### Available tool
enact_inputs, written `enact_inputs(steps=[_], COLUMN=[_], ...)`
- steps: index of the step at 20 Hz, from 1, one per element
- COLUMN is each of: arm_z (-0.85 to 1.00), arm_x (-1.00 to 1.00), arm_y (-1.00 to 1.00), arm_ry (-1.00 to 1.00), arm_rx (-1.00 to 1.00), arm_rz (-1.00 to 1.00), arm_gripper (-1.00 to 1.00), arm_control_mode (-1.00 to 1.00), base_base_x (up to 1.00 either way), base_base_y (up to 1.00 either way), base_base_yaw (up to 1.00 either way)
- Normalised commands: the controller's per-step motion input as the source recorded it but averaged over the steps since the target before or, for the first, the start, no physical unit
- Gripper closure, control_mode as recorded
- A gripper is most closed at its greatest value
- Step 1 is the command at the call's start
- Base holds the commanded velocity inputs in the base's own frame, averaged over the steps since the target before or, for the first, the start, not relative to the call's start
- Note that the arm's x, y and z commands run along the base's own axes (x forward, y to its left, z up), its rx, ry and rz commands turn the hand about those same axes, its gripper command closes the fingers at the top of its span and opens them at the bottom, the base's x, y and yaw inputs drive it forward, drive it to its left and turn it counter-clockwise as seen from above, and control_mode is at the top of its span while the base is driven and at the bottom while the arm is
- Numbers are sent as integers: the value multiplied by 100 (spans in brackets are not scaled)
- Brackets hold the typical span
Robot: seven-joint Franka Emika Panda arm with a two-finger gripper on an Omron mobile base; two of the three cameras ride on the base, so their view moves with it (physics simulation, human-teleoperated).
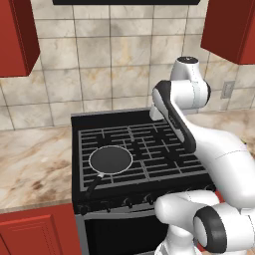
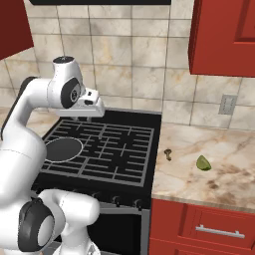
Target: Put the mushroom and lemon wedge in the pan. Then turn on the front left burner and set the heat to medium.
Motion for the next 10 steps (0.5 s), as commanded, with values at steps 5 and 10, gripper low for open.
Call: enact_inputs(steps=[5, 10], arm_z=[0, 0], arm_x=[0, 0], arm_y=[-14, -29], arm_ry=[0, 2], arm_rx=[0, 0], arm_rz=[0, 0], arm_gripper=[-100, -100], arm_control_mode=[-100, -100], base_base_x=[0, 0], base_base_y=[0, 0], base_base_yaw=[0, 0])
